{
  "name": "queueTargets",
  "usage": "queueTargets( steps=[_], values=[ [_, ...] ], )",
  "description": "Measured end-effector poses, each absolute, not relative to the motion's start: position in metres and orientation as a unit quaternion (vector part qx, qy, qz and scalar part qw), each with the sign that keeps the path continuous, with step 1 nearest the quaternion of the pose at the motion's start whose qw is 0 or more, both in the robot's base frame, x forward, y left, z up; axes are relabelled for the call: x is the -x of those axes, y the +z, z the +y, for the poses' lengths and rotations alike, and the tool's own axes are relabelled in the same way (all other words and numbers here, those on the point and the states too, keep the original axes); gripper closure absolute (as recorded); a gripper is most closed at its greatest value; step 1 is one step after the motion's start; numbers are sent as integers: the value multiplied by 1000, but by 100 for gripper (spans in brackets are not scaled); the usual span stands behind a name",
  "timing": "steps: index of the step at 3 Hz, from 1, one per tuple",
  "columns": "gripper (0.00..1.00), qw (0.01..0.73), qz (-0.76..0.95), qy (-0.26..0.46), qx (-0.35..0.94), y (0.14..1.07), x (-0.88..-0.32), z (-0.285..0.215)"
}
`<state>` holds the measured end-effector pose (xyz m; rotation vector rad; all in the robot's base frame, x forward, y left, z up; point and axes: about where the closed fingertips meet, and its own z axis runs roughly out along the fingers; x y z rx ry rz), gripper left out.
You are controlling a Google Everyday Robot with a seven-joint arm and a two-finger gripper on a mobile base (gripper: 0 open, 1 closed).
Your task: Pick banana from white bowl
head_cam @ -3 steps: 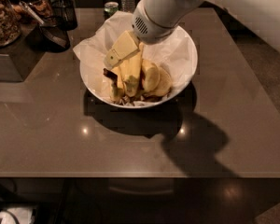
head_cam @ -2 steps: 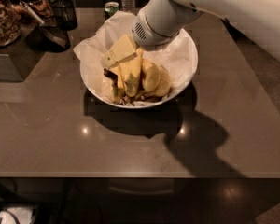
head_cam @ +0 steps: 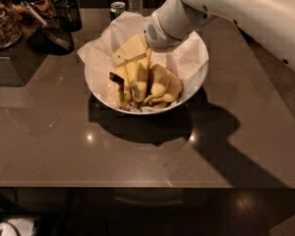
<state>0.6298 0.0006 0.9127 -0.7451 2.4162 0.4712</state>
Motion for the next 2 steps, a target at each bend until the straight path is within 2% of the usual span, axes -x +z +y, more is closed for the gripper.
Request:
queueTargets(
  steps=[1, 2],
  values=[
    [18, 282, 901, 176, 278, 913, -632, 1],
    [41, 282, 901, 176, 278, 913, -632, 1]
  ],
)
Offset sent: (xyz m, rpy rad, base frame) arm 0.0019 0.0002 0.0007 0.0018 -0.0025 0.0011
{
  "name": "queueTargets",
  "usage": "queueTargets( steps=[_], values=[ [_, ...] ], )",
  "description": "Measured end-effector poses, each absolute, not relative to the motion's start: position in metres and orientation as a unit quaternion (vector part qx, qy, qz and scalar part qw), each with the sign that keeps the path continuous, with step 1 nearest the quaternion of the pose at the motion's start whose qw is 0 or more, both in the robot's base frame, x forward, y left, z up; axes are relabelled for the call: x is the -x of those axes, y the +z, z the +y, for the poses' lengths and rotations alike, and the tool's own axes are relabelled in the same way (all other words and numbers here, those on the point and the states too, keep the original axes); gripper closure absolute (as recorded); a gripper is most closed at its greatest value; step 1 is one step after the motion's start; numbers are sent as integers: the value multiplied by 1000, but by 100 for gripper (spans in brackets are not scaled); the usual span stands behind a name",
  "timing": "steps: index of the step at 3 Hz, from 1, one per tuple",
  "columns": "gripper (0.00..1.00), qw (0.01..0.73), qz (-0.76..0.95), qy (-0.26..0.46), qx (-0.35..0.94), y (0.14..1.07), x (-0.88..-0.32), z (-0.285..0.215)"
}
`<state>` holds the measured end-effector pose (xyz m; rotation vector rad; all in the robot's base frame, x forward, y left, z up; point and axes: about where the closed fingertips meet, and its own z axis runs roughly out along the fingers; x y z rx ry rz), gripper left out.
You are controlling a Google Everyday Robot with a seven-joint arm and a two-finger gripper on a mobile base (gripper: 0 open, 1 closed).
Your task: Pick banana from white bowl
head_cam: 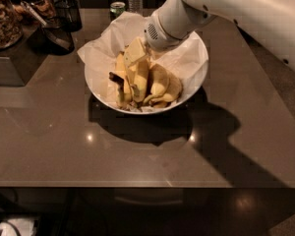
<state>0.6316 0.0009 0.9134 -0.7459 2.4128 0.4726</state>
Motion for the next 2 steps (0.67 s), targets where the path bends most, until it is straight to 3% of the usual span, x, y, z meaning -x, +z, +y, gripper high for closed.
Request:
queueTargets(
  steps=[2],
  values=[
    [88, 299, 896, 189, 267, 926, -624, -9]
  ],
)
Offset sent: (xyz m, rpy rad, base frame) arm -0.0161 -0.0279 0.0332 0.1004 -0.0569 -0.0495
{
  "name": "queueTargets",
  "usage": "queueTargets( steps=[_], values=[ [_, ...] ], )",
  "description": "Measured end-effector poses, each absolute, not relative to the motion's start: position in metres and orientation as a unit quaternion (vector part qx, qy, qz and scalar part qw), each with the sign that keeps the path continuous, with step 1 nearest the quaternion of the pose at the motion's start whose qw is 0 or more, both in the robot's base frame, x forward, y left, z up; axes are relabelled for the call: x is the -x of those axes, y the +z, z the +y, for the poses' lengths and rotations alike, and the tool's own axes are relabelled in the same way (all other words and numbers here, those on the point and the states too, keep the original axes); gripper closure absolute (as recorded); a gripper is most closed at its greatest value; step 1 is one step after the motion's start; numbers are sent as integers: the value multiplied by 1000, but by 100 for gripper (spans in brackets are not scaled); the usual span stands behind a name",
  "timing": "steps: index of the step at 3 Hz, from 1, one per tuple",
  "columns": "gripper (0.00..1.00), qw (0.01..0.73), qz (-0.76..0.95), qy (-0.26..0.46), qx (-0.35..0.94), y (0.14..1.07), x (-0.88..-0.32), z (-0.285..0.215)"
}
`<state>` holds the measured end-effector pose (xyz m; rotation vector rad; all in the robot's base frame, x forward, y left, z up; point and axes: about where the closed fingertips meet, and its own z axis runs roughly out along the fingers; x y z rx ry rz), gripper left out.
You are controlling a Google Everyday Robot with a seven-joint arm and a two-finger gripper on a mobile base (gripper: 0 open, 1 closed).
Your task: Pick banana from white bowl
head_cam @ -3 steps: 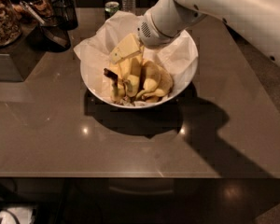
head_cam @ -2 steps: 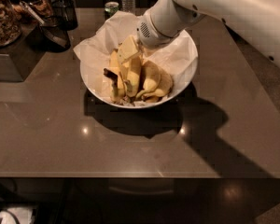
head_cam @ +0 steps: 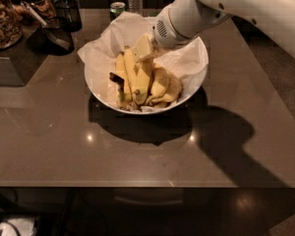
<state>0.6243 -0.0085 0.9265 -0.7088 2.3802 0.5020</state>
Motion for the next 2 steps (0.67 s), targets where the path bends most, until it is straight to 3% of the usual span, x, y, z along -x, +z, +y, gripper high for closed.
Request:
queueTargets(
  steps=[1, 2],
  values=[
    [100, 333, 883, 211, 256, 954, -615, -19],
    [100, 365, 860, 249, 254, 987, -607, -28]
  ],
)
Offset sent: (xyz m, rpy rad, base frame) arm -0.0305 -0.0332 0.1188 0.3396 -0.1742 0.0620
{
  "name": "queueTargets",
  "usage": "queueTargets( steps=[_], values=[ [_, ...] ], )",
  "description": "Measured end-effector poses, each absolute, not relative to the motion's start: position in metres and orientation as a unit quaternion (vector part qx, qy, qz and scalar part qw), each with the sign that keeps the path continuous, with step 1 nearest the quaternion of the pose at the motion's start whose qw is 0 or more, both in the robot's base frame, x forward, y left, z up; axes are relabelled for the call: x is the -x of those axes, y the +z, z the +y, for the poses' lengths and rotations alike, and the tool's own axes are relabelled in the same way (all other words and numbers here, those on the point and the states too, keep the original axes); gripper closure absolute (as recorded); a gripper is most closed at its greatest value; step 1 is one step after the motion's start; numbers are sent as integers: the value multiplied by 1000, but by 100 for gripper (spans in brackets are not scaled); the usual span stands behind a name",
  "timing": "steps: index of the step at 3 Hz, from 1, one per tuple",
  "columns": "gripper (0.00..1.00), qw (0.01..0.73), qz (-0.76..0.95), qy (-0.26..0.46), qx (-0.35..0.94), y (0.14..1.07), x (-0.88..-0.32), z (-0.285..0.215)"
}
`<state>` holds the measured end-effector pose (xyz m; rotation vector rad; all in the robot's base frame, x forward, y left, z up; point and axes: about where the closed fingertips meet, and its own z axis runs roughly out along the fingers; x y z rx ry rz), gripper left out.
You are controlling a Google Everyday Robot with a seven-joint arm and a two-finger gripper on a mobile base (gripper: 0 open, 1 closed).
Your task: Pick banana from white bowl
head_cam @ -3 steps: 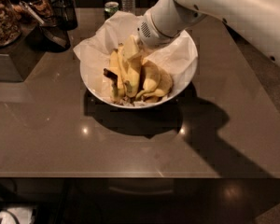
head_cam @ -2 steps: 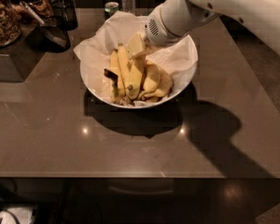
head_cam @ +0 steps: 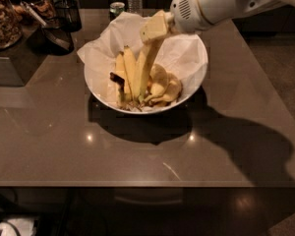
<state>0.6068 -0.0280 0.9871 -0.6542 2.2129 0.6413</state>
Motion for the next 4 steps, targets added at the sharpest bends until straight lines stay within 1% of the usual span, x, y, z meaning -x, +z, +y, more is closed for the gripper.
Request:
queueTargets(
  steps=[2, 3, 4],
  values=[
    [100, 438, 778, 343, 291, 1082, -579, -26],
    [100, 457, 747, 376, 302, 1110, -556, -29],
    [100, 450, 734, 405, 307, 1118, -538, -31]
  ],
)
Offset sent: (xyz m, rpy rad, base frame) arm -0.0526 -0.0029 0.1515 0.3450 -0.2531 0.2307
